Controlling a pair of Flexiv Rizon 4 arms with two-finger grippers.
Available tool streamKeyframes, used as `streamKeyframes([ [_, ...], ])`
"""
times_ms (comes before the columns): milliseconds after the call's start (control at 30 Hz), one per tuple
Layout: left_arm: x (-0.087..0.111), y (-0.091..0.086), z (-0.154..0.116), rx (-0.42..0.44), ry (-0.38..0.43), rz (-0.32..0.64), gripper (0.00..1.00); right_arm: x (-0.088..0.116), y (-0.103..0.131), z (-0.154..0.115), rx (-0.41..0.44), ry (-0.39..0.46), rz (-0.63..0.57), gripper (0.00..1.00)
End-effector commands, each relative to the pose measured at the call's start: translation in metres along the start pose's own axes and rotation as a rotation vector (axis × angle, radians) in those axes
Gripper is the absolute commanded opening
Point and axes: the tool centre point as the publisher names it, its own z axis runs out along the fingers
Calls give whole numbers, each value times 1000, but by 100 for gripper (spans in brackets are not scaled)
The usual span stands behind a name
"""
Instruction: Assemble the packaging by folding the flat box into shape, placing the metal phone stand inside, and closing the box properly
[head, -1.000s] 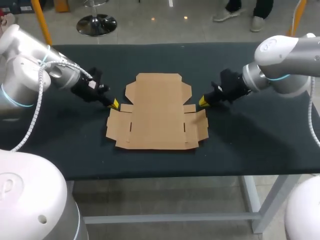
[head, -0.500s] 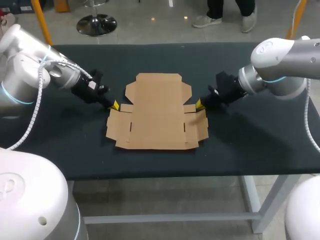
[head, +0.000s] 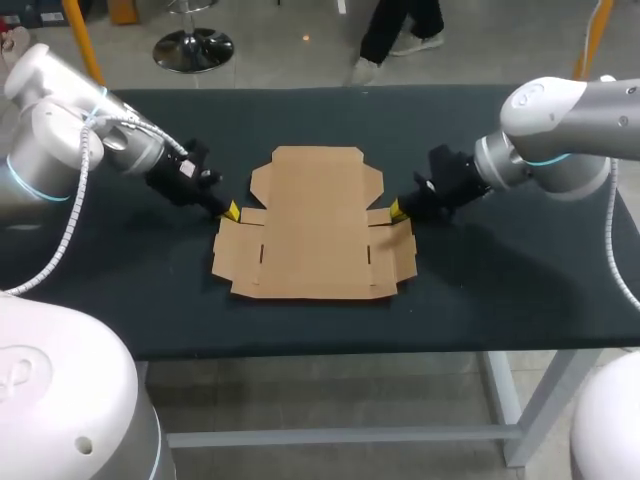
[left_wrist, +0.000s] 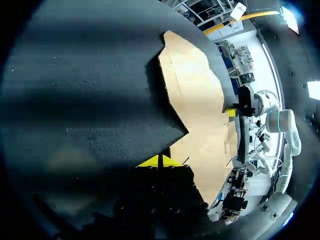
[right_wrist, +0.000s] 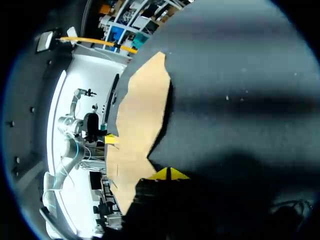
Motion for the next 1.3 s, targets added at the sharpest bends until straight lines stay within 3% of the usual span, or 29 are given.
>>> streamKeyframes([
  [33,-2,0,1,-4,14,4,0,-5,2,2,6,13,-2,0],
  [533,5,0,10,-19,43,68,0,-4,3,5,12,18,-5,0],
  [1300,19,-7,11,-18,-40,70,0,17,6,9,8,-39,-27,0],
])
